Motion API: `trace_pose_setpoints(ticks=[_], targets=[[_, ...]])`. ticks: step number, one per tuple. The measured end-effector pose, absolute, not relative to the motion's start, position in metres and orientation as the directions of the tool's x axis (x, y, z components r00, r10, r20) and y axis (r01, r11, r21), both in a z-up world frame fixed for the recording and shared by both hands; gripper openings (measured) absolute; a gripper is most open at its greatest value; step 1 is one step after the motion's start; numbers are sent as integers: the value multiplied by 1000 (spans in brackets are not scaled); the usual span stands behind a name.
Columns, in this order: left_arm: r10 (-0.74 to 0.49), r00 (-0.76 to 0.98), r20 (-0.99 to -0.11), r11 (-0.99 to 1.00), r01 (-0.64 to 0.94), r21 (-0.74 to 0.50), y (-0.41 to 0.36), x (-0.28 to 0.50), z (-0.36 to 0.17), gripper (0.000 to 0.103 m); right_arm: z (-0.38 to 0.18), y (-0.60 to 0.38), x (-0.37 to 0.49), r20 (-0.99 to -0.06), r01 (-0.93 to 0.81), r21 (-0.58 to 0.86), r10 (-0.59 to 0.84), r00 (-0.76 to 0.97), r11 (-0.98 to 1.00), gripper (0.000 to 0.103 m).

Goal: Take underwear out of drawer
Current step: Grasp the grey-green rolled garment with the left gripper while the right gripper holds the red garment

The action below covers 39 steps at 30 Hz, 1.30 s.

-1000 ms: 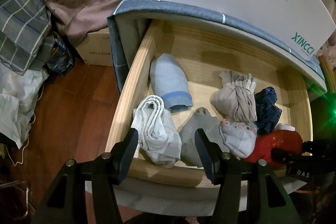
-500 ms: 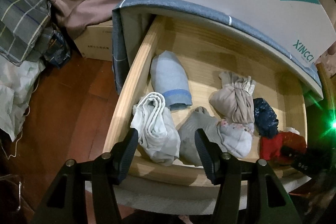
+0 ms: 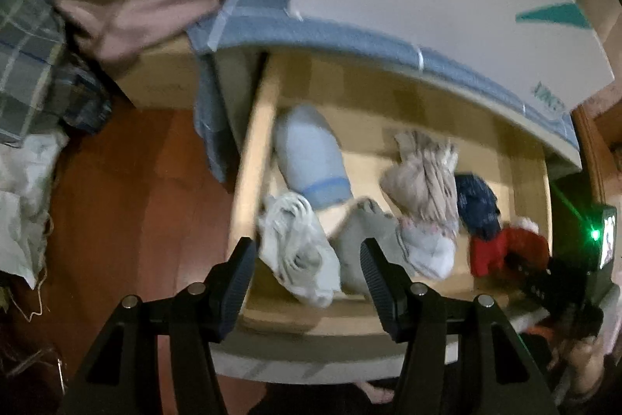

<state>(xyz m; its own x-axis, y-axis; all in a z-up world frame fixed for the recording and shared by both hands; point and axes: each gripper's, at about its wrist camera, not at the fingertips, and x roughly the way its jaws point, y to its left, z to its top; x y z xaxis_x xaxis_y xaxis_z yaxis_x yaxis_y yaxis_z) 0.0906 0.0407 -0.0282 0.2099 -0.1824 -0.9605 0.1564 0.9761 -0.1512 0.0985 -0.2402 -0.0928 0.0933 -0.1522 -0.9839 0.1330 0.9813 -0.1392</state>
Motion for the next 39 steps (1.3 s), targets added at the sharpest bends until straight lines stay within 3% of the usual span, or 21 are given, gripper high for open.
trace_pose_setpoints(ticks=[10,31,32,34,39], targets=[[-181,83,-980,983,18,-181,46,101,-67,57,-90,-238,103,-985,126,-128,-141,95,984,43],[-69,29,-997,995,76,-67,10,128,-105,57,-101,-258,106,-990,127,-85,-98,97,988,46],[-56,29,-998,995,89,-54,9,128,-107,56,-100,-259,106,-991,127,-83,-96,97,988,46],[-17,33,-999,992,124,-13,3,127,-109,44,-99,-259,107,-991,126,-81,-94,97,989,46],[-16,41,-999,990,144,-10,-3,125,-109,37,-99,-260,107,-991,127,-81,-94,98,989,46]])
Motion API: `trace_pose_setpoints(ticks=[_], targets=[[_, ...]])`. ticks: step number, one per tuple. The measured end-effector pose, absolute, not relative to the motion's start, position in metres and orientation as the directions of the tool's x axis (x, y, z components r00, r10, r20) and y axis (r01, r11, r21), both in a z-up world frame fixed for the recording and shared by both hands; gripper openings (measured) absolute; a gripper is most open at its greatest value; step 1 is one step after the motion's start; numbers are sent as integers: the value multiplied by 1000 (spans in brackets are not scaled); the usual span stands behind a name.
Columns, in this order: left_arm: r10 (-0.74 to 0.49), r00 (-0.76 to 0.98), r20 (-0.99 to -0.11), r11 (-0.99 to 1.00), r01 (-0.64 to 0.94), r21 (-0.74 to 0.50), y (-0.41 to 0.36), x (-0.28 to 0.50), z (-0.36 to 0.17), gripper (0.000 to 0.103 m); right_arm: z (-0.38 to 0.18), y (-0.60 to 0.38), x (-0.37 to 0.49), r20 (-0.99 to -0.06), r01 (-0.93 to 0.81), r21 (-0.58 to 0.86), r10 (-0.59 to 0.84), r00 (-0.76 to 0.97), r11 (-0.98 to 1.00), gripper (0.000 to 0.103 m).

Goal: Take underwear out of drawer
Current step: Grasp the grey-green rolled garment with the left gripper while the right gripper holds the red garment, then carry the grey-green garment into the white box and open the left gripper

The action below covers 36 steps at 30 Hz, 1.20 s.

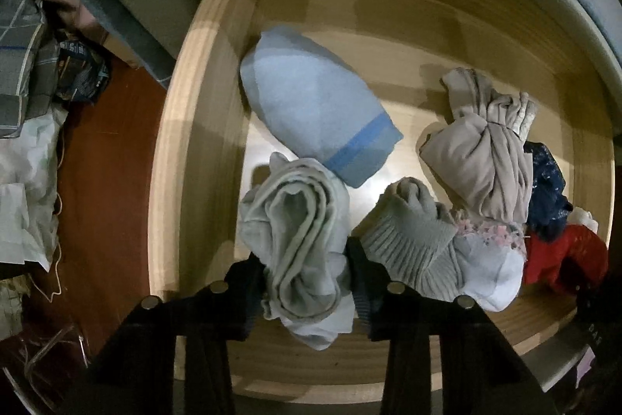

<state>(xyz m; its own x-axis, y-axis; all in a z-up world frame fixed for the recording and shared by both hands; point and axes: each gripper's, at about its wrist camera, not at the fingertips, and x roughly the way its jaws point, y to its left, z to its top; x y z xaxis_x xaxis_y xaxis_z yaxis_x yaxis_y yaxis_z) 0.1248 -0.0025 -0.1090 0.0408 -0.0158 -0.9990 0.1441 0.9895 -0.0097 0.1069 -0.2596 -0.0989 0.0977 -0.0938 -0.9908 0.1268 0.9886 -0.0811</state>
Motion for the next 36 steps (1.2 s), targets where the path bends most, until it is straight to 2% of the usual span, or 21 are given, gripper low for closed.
trace_pose_setpoints(ticks=[5,15,25,36], targets=[[-22,44,-999,985,170,-14,-4,122,-102,32,-99,-260,107,-991,127,-82,-95,97,989,46],[-62,91,-994,978,204,-42,-6,100,-73,32,-100,-261,108,-991,125,-85,-97,97,988,46],[-97,256,-962,964,266,-26,3,77,-30,32,-99,-259,108,-990,132,-86,-99,100,988,45],[-253,437,-863,917,392,-71,10,59,45,32,-97,-255,110,-989,128,-93,-106,98,987,46]])
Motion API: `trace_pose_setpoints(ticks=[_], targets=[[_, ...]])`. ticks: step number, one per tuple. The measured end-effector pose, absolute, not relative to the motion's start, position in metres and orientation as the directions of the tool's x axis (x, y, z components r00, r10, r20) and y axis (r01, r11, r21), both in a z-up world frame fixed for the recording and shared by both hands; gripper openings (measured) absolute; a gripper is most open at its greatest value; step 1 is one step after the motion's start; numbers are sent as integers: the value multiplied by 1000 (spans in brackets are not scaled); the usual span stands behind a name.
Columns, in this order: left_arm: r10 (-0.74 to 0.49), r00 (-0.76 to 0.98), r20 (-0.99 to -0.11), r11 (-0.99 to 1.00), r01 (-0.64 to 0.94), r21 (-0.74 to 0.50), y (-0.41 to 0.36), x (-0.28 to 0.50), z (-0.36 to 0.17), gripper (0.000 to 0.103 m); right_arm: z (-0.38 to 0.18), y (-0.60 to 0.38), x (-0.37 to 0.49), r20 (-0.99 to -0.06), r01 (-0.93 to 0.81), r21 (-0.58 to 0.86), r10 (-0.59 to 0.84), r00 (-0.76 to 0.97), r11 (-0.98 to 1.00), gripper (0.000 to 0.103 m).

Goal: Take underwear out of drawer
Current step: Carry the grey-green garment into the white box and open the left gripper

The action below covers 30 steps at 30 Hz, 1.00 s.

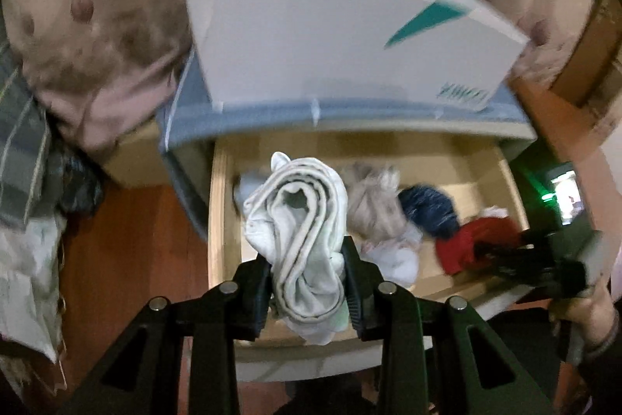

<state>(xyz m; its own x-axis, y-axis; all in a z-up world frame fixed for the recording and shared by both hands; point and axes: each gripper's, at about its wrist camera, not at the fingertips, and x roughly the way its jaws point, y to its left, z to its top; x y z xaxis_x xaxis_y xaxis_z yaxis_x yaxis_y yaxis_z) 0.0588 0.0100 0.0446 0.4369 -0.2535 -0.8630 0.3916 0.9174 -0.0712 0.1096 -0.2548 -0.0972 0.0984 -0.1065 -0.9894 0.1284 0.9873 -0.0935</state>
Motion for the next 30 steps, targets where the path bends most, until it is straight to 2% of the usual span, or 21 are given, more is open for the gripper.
trace_pose_setpoints(ticks=[7,14,19,23,30], targets=[[-326,569,-755,902,427,-68,13,67,126,32,-97,-255,110,-989,128,-93,-106,99,987,46],[-334,694,-637,911,411,-29,-1,107,196,32,-97,-255,110,-989,128,-93,-106,99,987,46],[-276,701,-658,929,369,3,-19,155,200,32,-97,-255,109,-990,133,-86,-99,102,987,46],[-265,659,-704,935,354,-20,-33,194,184,32,-95,-258,109,-991,141,-70,-86,107,988,46],[-212,612,-762,940,340,12,-54,224,144,32,-93,-260,109,-991,140,-65,-80,109,988,46]])
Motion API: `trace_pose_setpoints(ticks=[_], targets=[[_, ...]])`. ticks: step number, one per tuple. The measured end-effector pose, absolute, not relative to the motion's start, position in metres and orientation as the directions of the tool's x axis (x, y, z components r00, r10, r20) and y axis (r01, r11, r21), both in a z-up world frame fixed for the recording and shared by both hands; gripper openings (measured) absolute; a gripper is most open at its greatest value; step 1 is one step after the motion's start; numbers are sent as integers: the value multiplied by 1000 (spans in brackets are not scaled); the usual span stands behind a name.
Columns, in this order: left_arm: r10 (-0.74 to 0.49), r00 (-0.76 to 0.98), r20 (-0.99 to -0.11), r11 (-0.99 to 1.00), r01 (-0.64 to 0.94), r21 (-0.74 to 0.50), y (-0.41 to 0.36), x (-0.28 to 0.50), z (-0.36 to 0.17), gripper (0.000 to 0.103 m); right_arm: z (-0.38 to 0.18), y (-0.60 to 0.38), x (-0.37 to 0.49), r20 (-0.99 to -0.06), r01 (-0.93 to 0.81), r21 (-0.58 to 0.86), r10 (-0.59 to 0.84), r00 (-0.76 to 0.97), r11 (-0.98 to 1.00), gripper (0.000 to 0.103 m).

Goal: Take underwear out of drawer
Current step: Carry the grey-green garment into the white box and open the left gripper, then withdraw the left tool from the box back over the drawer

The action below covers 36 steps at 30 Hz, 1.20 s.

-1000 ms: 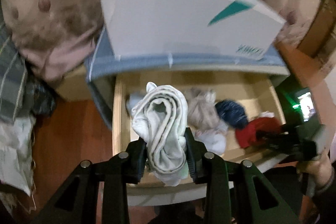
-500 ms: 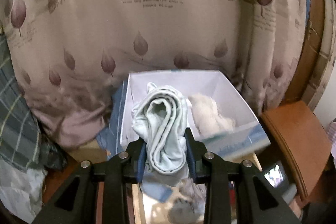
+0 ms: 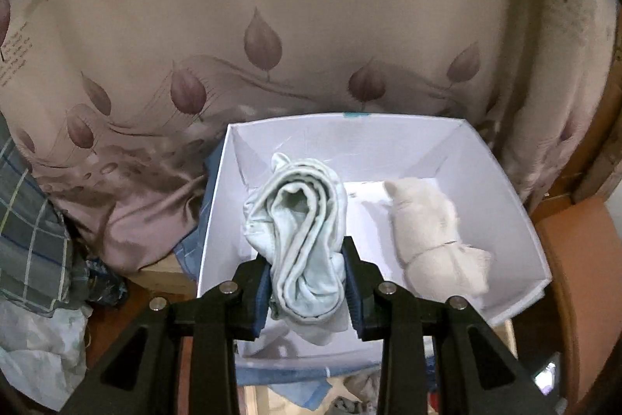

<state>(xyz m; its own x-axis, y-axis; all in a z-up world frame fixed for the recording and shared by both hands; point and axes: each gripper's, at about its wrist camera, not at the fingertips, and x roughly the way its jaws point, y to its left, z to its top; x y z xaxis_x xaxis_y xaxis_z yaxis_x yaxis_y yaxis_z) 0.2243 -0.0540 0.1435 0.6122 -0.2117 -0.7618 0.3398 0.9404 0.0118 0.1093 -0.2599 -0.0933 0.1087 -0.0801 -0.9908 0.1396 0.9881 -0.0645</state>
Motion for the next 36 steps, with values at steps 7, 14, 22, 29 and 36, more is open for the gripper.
trace_pose_setpoints(ticks=[7,14,22,29,36], targets=[[-213,553,-806,938,348,-9,-64,241,114,35,-94,-262,111,-992,140,-52,-68,110,989,47],[-181,534,-826,942,336,11,-66,244,102,35,-94,-262,113,-992,140,-51,-66,110,989,47],[-174,546,-819,944,330,19,-63,238,109,41,-94,-262,114,-992,141,-54,-69,109,989,47],[-197,564,-802,948,317,-10,-54,224,120,44,-94,-262,114,-991,142,-55,-71,110,988,47],[-222,612,-759,957,285,-50,-37,208,137,45,-95,-263,112,-991,142,-57,-73,109,988,47]])
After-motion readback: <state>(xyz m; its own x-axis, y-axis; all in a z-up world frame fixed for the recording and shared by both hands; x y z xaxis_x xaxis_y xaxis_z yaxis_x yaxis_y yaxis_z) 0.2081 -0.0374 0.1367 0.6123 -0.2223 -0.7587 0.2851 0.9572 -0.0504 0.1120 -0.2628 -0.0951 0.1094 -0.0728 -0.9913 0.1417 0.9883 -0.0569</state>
